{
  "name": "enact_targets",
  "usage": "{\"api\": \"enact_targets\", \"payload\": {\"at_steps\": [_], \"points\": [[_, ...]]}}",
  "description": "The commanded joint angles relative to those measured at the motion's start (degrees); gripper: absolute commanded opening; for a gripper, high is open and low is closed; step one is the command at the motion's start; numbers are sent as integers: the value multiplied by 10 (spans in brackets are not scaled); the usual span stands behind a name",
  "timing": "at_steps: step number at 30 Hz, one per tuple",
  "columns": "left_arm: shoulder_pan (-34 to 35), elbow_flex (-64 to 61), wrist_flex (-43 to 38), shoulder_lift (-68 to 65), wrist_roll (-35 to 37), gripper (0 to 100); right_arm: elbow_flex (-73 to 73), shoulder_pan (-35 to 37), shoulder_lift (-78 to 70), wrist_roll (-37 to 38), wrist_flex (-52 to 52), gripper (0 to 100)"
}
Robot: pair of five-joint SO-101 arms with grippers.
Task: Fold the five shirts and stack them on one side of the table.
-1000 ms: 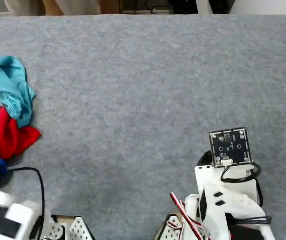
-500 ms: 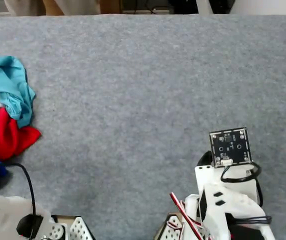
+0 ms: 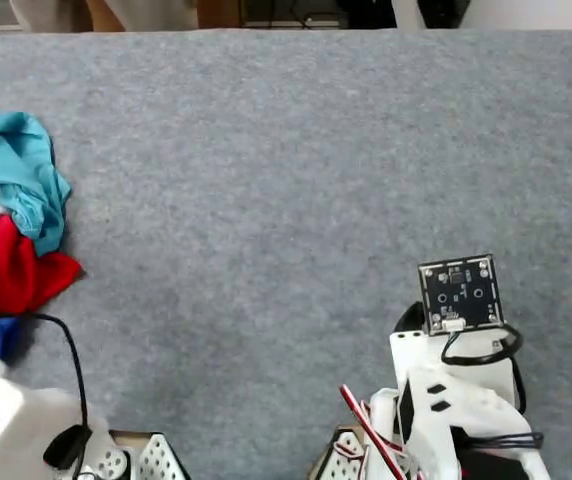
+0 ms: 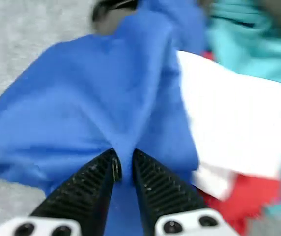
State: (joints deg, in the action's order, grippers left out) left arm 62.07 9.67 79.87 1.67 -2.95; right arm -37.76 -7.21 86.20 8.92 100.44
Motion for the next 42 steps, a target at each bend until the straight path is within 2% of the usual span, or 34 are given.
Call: {"api": "enact_targets", "payload": {"at_steps": [1,7,13,19,25,29,36,40,42], "points": [[-69,83,71,63,27,20,1,7,-13,3,-12,193],[-200,148,147,135,84,20,1,7,-13,2,-12,193],[-380,187,183,212,142,20,1,7,-13,2,-11,193],[-600,171,199,276,127,20,2,7,-13,2,-10,193],[-774,162,200,285,132,20,2,6,-13,2,-10,193],[-869,147,197,285,165,20,2,-7,-13,2,-11,193],[-1005,142,197,264,164,20,1,-142,-16,4,-12,194],[-1032,142,197,247,147,33,1,-175,-16,5,-12,195],[-1032,141,200,241,117,83,1,-177,-16,5,-12,195]]}}
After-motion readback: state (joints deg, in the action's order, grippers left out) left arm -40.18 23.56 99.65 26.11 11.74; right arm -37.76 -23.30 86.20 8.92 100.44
